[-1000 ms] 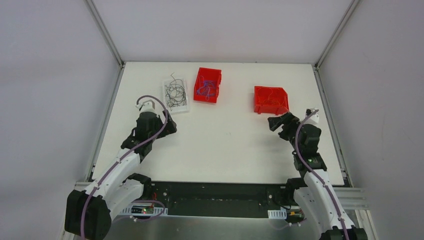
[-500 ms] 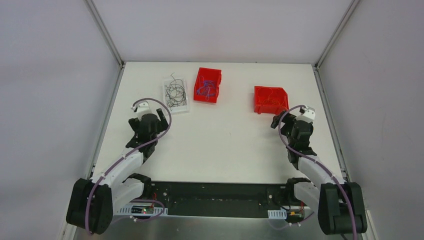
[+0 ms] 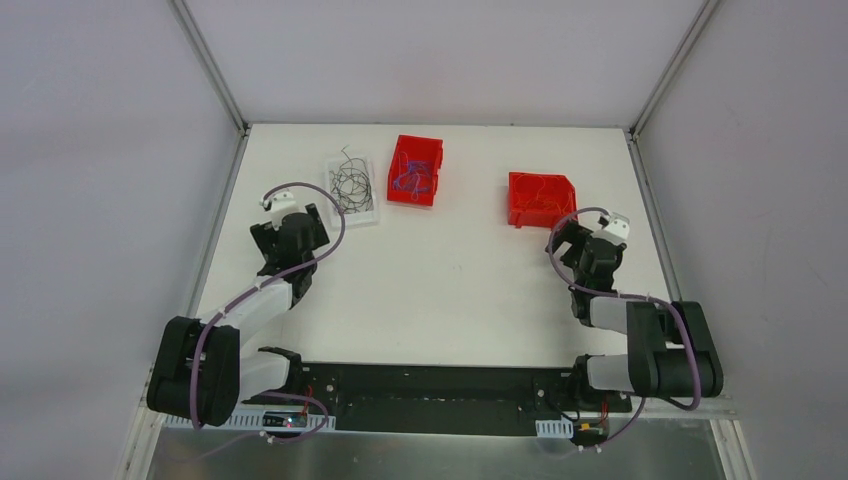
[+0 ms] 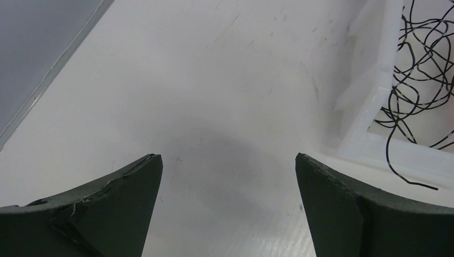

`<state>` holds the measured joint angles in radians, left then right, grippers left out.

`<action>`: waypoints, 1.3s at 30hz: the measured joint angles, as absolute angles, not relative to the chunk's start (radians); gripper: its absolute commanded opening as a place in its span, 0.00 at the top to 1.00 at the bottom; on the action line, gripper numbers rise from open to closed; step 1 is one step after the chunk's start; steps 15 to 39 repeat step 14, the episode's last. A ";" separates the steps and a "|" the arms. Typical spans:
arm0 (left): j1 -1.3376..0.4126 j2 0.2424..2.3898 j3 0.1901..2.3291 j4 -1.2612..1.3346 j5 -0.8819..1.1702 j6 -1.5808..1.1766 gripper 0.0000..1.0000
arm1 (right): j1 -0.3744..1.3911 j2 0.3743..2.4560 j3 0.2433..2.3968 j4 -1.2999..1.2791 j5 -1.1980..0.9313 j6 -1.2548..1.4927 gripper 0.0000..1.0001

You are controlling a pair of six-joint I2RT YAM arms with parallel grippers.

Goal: Untangle the cables

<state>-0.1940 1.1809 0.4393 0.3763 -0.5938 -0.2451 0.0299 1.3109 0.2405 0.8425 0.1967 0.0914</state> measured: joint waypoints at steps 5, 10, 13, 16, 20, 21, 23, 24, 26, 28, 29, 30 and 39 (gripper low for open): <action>-0.194 1.196 0.442 0.407 -0.611 -0.236 0.01 | 0.030 1.406 0.227 0.948 0.224 0.092 0.02; -0.194 1.221 0.450 0.406 -0.626 -0.235 0.01 | 0.030 1.419 0.211 0.997 0.256 0.093 0.02; -0.194 1.221 0.450 0.406 -0.633 -0.234 0.01 | 0.030 1.419 0.210 1.018 0.270 0.094 0.01; -0.194 1.220 0.450 0.406 -0.633 -0.234 0.01 | 0.030 1.419 0.210 1.021 0.276 0.096 0.01; -0.194 1.220 0.450 0.406 -0.633 -0.234 0.01 | 0.030 1.419 0.210 1.021 0.276 0.096 0.01; -0.194 1.220 0.450 0.406 -0.633 -0.234 0.01 | 0.030 1.419 0.210 1.021 0.276 0.096 0.01; -0.194 1.220 0.450 0.406 -0.633 -0.234 0.01 | 0.030 1.419 0.210 1.021 0.276 0.096 0.01; -0.194 1.220 0.450 0.406 -0.633 -0.234 0.01 | 0.030 1.419 0.210 1.021 0.276 0.096 0.01; -0.194 1.220 0.450 0.406 -0.633 -0.234 0.01 | 0.030 1.419 0.210 1.021 0.276 0.096 0.01; -0.194 1.220 0.450 0.406 -0.633 -0.234 0.01 | 0.030 1.419 0.210 1.021 0.276 0.096 0.01; -0.194 1.220 0.450 0.406 -0.633 -0.234 0.01 | 0.030 1.419 0.210 1.021 0.276 0.096 0.01; -0.194 1.220 0.450 0.406 -0.633 -0.234 0.01 | 0.030 1.419 0.210 1.021 0.276 0.096 0.01; -0.194 1.220 0.450 0.406 -0.633 -0.234 0.01 | 0.030 1.419 0.210 1.021 0.276 0.096 0.01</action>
